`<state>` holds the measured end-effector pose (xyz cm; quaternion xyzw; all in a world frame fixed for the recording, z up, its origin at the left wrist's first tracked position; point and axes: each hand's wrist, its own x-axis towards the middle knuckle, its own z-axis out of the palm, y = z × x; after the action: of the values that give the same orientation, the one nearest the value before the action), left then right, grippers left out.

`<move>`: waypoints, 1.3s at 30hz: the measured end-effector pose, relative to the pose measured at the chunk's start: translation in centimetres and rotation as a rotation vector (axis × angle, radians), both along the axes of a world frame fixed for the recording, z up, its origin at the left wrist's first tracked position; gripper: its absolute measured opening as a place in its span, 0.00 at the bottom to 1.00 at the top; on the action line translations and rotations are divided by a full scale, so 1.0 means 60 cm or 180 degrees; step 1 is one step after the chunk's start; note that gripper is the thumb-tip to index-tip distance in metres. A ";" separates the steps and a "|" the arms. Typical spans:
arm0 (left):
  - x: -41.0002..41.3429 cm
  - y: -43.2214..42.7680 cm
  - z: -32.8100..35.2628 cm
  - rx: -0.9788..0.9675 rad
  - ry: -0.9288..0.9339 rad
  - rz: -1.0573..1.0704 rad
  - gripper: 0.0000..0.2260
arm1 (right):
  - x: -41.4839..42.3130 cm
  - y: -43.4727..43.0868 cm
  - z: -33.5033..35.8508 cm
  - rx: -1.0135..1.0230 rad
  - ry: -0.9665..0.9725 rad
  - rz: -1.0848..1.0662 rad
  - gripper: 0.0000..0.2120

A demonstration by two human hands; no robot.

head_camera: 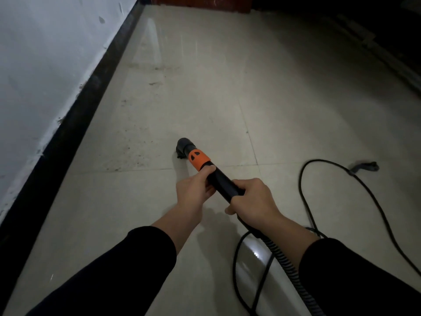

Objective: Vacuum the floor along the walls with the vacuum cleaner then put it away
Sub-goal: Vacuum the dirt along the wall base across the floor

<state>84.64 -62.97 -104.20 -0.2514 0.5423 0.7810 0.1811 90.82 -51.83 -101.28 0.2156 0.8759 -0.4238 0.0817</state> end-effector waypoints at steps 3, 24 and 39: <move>-0.005 0.025 0.014 -0.0052 -0.0088 -0.0011 0.07 | -0.006 0.022 0.010 0.0004 -0.0054 0.0015 0.12; -0.071 0.081 0.065 -0.0309 -0.0695 -0.1059 0.09 | -0.030 0.071 0.072 0.0028 -0.0507 -0.0273 0.15; -0.154 -0.037 0.084 -0.0149 -0.1038 -0.1260 0.17 | -0.123 -0.028 0.113 0.0337 -0.0999 0.0026 0.17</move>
<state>75.38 -65.21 -99.16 -0.2671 0.5625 0.6667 0.4096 83.41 -53.53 -94.52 0.2796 0.8744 -0.3379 0.2078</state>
